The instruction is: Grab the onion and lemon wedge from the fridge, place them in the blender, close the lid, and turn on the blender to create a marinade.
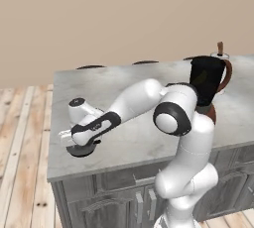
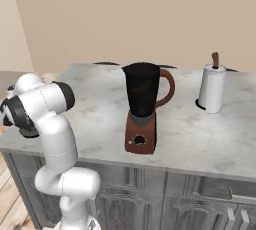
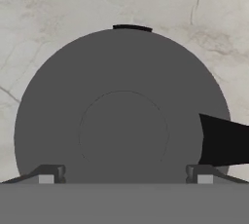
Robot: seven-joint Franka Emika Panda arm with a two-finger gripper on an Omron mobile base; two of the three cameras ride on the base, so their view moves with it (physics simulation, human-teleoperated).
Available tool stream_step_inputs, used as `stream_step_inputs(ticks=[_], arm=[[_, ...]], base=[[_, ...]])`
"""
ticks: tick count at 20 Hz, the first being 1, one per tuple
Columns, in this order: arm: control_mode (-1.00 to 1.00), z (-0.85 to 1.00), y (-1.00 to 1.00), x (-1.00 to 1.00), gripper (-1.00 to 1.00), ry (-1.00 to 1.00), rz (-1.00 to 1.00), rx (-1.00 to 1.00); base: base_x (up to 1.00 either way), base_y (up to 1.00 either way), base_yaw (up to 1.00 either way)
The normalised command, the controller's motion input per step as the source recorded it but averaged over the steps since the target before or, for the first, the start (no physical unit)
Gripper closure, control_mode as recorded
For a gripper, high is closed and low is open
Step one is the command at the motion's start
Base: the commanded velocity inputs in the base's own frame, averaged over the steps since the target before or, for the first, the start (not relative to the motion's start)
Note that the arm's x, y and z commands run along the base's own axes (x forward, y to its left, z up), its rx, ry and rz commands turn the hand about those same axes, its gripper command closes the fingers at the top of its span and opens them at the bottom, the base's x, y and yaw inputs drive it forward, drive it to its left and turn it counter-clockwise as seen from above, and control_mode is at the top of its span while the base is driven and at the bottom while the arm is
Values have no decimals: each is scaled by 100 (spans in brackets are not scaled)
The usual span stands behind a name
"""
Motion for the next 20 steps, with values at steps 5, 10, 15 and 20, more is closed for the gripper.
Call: stream_step_inputs(ticks=[5, 10, 15, 20], arm=[[-100, -1, 3, 32, -100, 0, 0, 0], [-100, -22, 0, 9, -100, 0, 0, 0], [-100, -56, 0, -1, 100, 0, 0, 0], [-100, -60, -9, 0, 100, -2, 0, 0]], base=[[0, 0, 0], [0, 0, 0], [0, 0, 0], [0, 0, 0]])
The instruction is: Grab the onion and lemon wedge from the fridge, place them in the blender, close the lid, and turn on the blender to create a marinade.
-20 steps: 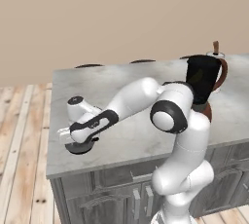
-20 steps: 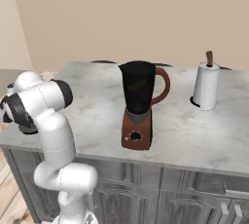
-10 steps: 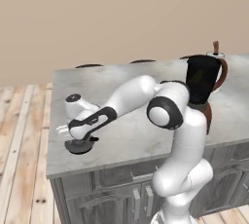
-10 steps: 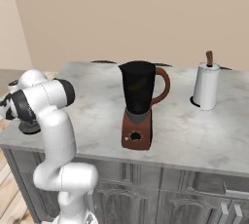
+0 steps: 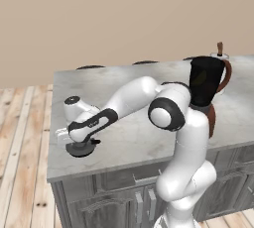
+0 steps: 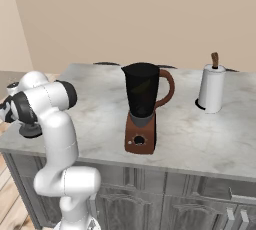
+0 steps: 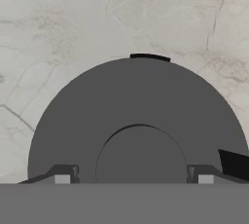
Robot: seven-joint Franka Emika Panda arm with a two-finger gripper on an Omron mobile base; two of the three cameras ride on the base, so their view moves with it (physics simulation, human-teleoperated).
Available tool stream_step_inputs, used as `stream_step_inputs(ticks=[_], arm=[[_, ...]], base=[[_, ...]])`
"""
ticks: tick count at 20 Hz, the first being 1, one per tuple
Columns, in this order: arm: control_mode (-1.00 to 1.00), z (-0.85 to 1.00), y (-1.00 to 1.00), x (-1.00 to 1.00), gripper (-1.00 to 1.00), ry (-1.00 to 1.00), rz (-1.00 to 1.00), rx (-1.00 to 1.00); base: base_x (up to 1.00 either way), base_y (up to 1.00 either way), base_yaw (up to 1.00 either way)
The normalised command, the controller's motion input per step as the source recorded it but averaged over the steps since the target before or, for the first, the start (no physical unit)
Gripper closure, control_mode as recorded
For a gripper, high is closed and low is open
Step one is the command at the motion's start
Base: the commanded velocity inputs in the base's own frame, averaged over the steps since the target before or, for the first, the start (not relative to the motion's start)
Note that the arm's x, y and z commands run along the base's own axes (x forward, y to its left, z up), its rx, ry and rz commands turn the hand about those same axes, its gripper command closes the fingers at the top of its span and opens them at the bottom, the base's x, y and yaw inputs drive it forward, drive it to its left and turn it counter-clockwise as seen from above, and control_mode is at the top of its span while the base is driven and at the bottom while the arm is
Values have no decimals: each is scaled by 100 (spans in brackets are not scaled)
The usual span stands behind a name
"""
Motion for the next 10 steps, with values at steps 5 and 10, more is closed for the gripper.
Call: stream_step_inputs(ticks=[5, 10], arm=[[-100, -20, -9, 3, 100, -7, 0, 0], [-100, 0, 0, 0, 100, 0, 0, 0]], base=[[0, 0, 0], [0, 0, 0]])
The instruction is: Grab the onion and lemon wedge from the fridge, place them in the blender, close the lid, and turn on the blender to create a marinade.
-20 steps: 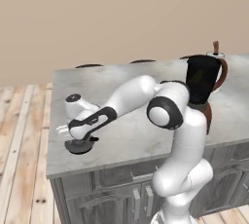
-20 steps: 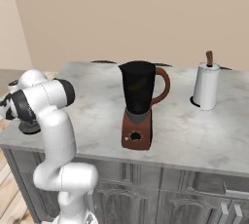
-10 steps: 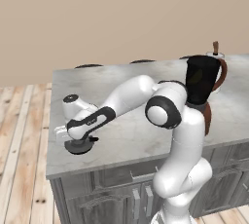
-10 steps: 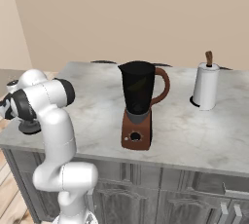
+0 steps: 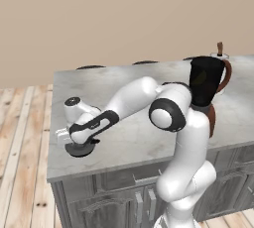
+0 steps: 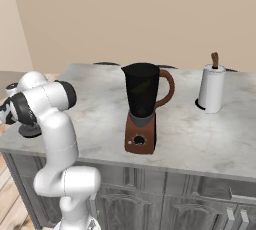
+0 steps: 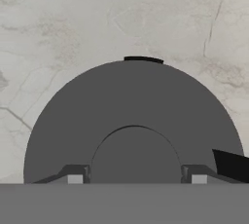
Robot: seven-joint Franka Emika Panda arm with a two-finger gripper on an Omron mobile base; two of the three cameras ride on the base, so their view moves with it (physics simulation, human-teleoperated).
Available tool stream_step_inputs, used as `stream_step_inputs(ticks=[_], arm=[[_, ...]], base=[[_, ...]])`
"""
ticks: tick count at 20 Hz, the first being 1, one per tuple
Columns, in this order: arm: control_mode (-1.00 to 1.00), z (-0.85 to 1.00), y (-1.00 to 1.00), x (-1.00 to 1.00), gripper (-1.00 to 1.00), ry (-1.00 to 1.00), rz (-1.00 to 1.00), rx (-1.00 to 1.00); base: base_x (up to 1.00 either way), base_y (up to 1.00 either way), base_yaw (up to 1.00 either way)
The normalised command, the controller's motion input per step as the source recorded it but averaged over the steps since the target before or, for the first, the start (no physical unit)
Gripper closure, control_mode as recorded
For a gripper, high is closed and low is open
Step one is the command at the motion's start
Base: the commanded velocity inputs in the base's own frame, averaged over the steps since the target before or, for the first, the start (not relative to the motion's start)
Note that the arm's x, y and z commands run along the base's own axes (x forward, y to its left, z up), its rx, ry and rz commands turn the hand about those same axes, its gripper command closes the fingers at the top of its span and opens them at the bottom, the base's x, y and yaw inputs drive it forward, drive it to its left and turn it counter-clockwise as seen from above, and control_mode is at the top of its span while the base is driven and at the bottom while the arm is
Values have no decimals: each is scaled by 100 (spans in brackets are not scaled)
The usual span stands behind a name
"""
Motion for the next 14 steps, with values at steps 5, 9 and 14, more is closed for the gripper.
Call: stream_step_inputs(ticks=[5, 9, 14], arm=[[-100, 2, -23, 0, 100, -1, 0, 0], [-100, 29, -39, 0, 100, -11, 0, 0], [-100, 71, -49, 0, 100, -25, 0, 1]], base=[[0, 0, 0], [0, 0, 0], [0, 0, 0]])
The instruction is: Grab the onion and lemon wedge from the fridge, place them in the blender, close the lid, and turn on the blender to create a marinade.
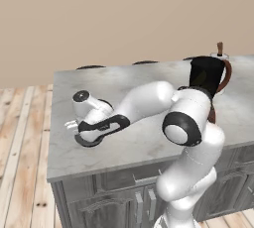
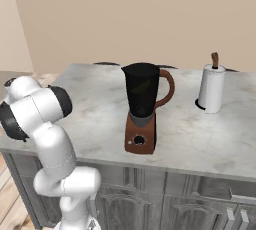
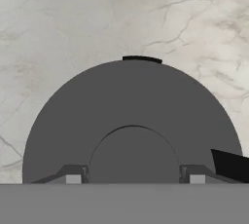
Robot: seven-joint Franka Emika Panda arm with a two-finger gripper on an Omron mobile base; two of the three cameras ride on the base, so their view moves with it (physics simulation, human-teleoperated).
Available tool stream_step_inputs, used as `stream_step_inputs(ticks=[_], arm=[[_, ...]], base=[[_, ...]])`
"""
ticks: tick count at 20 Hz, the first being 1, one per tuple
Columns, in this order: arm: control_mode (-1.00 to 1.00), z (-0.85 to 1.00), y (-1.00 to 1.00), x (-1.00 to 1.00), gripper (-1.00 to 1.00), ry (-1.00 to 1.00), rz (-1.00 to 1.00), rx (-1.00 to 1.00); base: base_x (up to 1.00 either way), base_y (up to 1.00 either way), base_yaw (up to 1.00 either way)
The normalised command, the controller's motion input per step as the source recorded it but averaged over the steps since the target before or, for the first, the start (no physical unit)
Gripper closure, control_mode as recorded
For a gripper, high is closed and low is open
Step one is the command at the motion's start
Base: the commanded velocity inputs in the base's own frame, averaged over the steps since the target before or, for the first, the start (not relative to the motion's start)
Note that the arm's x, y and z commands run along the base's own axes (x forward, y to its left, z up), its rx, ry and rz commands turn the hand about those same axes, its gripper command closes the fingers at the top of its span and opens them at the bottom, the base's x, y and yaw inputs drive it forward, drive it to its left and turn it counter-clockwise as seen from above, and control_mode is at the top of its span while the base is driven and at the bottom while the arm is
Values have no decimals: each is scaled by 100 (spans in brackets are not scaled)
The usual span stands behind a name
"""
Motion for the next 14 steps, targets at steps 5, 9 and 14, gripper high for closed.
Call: stream_step_inputs(ticks=[5, 9, 14], arm=[[-100, 100, -45, 0, 100, -23, -3, 0], [-100, 100, -48, 0, 100, -18, -5, 0], [-100, 100, -65, 0, 100, -15, -7, 0]], base=[[0, 0, 0], [0, 0, 0], [0, 0, 0]])
